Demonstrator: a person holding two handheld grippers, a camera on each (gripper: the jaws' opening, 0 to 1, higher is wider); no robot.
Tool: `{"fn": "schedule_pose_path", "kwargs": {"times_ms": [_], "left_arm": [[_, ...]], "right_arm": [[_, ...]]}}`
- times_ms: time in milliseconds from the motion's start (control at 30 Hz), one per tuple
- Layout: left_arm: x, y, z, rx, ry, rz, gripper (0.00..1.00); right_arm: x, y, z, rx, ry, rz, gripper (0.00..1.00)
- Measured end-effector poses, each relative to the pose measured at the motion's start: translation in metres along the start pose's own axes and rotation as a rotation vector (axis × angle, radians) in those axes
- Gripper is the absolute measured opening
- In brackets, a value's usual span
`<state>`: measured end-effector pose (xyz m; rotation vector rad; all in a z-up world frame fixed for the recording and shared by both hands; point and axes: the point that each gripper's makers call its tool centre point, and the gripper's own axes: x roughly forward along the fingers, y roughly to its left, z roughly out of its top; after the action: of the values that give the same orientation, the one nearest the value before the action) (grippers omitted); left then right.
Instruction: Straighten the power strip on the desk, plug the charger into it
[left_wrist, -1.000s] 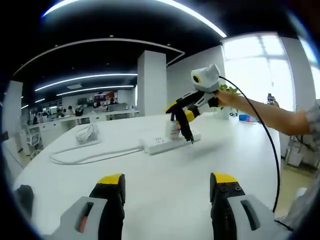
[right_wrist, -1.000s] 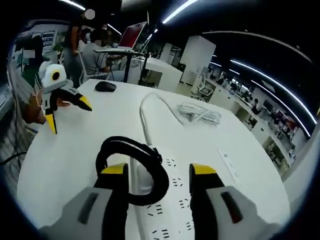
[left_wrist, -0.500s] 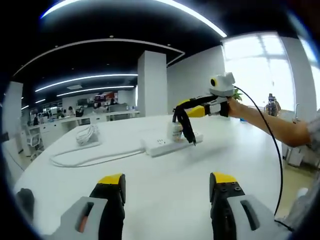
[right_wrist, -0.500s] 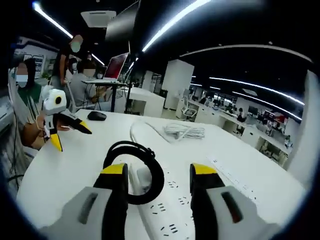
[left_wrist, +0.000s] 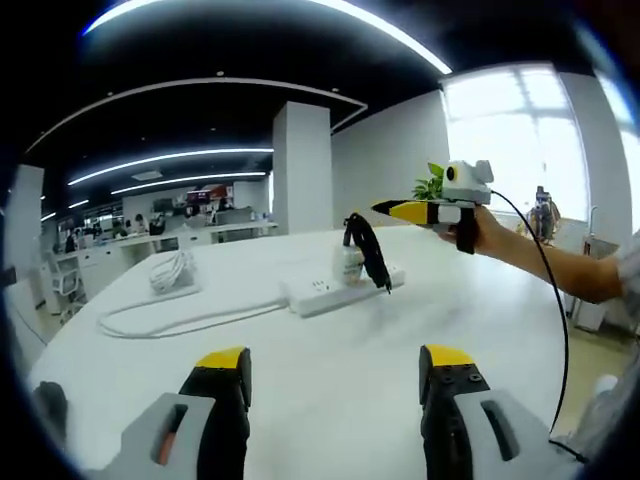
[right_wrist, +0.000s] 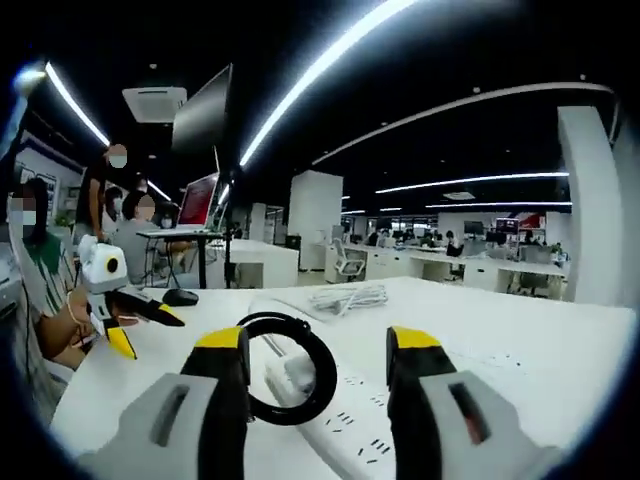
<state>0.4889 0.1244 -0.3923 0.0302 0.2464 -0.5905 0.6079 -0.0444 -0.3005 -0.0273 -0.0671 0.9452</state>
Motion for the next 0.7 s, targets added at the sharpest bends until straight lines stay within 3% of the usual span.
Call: {"fn": "schedule_pose_path", "kwargs": {"times_ms": [133, 200, 433, 700], "left_arm": [[0.000, 0.000, 0.002, 0.006, 0.002, 0.001, 0.69], [-0.001, -0.001, 0.003, 0.007, -0.001, 0.000, 0.69], [-0.002, 0.001, 0.002, 0.013, 0.006, 0.009, 0.68], [0.001, 0.005, 0.000, 0.019, 0.020, 0.026, 0.67]], "right_arm": [[-0.011, 0.004, 0.004, 0.126, -0.077, -0.041, 0.57], [-0.017, 0.006, 0.001, 0.177, -0.082, -0.058, 0.58], [-0.040, 0.016, -0.017, 0.189, -0.048, -0.132, 0.69], [-0.064, 0.022, -0.029, 0.200, -0.032, -0.242, 0.69]]}}
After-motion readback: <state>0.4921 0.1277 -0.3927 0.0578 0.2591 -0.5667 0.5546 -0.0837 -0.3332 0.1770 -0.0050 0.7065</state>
